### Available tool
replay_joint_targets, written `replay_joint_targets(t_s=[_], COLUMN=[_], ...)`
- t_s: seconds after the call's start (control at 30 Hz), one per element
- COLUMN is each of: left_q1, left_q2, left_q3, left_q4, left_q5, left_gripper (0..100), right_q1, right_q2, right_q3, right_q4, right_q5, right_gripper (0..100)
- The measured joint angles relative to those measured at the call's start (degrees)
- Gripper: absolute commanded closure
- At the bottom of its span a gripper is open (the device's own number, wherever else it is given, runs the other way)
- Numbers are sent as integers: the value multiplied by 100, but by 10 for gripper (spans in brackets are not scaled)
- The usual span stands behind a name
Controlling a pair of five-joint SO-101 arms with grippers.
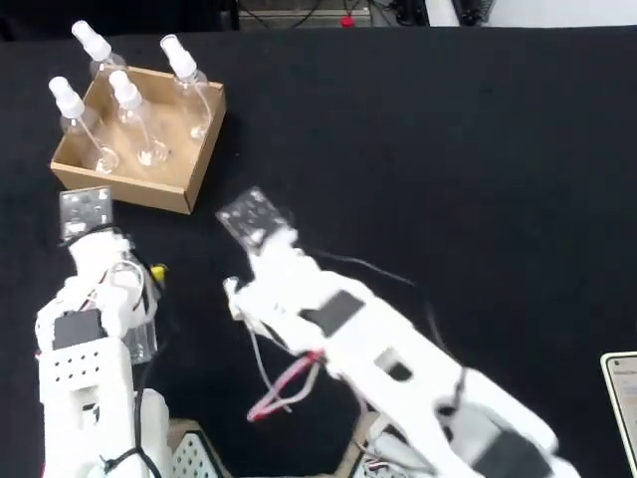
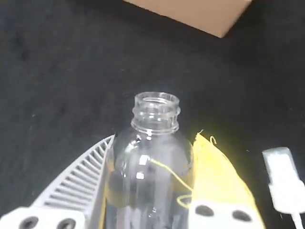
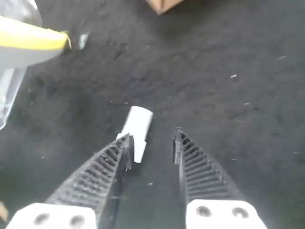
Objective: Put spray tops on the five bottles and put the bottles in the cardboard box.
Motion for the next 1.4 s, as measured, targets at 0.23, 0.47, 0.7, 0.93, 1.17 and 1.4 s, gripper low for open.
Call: replay_joint_targets(t_s=[0.23,0.47,0.7,0.93,1.17,1.4], left_q1=[-308,-316,-316,-316,-176,1196], left_q2=[0,0,0,0,0,0], left_q3=[0,0,0,0,0,-9], left_q4=[-229,-237,-237,-237,-237,-273], left_q5=[167,185,185,185,185,185], left_gripper=[871,871,872,872,872,871], right_q1=[-387,-527,-519,-519,378,2022], right_q2=[1785,2145,2752,2778,2171,-114], right_q3=[-1037,-1398,-1521,-1591,-1591,-1591], right_q4=[352,501,422,440,1081,2101], right_q5=[-501,-510,-510,-519,-519,-519], right_gripper=[753,776,787,986,987,987])
